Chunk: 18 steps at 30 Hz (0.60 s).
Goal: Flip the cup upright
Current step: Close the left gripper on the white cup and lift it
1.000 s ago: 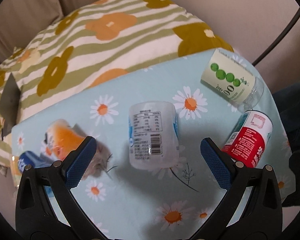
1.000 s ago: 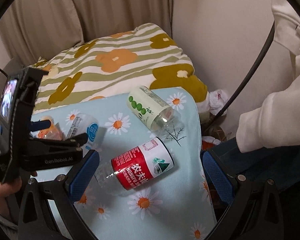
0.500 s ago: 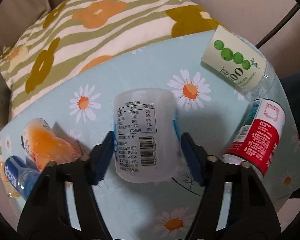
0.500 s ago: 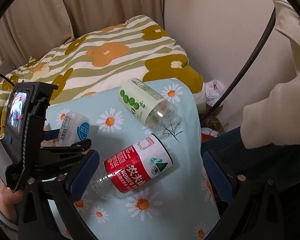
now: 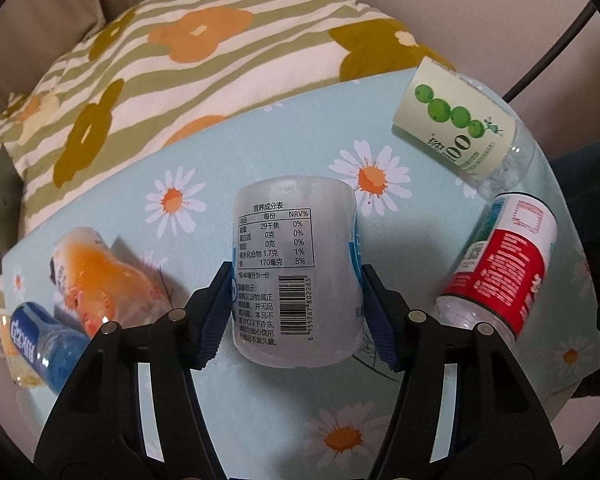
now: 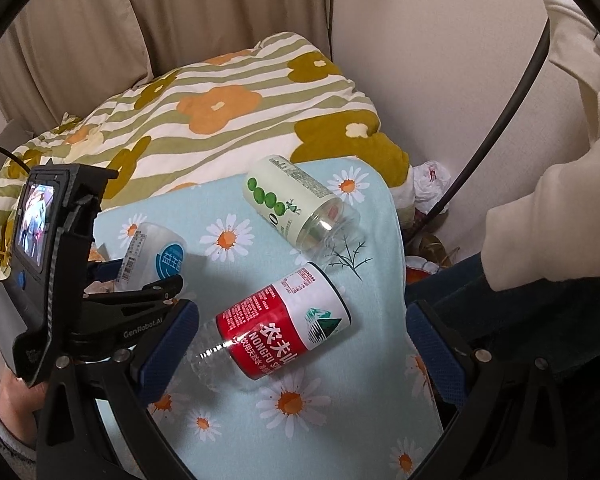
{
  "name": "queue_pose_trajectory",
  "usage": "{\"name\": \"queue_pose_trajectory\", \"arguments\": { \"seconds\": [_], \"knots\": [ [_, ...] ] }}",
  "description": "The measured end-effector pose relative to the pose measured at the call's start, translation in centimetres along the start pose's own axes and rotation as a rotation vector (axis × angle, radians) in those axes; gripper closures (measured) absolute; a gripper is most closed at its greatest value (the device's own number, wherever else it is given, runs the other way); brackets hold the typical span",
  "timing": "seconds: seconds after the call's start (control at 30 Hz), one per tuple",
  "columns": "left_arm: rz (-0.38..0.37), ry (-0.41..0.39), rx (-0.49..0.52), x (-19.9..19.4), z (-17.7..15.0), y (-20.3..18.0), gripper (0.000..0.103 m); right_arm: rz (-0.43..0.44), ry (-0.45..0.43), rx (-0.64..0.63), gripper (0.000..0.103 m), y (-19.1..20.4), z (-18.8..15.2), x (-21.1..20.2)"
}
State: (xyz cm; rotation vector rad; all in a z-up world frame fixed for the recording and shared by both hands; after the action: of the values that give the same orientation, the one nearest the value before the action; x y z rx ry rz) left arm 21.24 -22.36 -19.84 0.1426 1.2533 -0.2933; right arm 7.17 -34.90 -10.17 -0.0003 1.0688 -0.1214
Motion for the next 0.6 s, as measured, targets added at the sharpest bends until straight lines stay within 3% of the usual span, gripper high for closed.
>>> {"name": "queue_pose_trajectory", "arguments": {
  "seconds": [0.3, 0.6],
  "knots": [
    [0.011, -0.077, -0.07, -4.9, -2.6, 1.0, 0.038, 0.035, -0.057, -0.055, 0.0, 0.7, -0.8, -3.0],
    [0.05, -0.123, -0.197, -8.3, -8.4, 3.7, 0.038, 0.109, -0.105, -0.15, 0.0, 3.0, -2.7, -5.1]
  ]
}}
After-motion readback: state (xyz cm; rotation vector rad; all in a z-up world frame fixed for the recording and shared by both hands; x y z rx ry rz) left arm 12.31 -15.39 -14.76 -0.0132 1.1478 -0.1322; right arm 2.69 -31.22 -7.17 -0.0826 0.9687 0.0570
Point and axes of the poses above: each gripper's, at about its wrist camera, not at the fingertips, and x roughly the way its jaws point, y to its left, z to its top, the point moved 1 cm from there along x, roughly the way its jaws point, and after that the axes turned 13 degrees about -x, right-handed, at the moved point
